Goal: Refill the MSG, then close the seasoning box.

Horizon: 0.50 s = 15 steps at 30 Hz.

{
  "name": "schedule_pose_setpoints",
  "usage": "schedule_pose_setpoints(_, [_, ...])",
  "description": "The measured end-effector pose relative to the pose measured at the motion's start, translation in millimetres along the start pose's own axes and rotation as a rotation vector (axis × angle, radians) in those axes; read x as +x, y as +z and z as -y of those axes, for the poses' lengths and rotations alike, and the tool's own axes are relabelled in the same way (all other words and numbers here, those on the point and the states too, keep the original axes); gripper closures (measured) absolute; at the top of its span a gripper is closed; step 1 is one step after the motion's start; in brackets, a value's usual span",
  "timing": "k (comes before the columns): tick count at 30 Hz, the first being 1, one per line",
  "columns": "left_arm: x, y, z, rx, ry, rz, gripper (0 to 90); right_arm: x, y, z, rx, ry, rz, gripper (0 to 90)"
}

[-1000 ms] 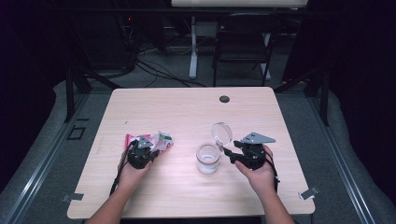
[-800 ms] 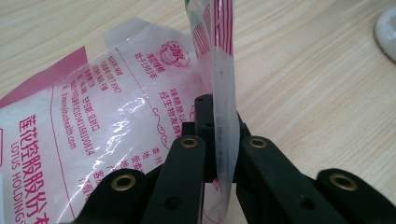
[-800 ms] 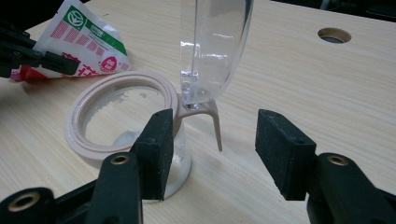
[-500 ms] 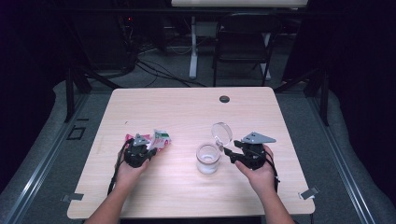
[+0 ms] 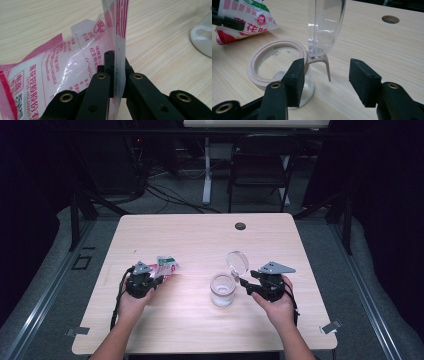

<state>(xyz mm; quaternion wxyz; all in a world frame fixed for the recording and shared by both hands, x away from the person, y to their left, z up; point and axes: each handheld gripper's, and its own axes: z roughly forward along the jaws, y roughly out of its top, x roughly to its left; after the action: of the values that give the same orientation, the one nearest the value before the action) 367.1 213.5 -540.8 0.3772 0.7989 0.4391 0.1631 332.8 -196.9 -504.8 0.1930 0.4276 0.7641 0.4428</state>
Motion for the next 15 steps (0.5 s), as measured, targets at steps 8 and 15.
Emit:
schedule_pose_setpoints(8, [4.1, -10.1, -0.7, -0.024, -0.006, -0.008, 90.0, 0.3, 0.2, 0.0, -0.002, 0.001, 0.001, 46.5])
schedule_pose_setpoints(15, [6.2, -18.4, -1.2, -0.037, -0.004, -0.026, 90.0, 0.7, -0.1, -0.1, -0.006, 0.002, -0.005, 46.5])
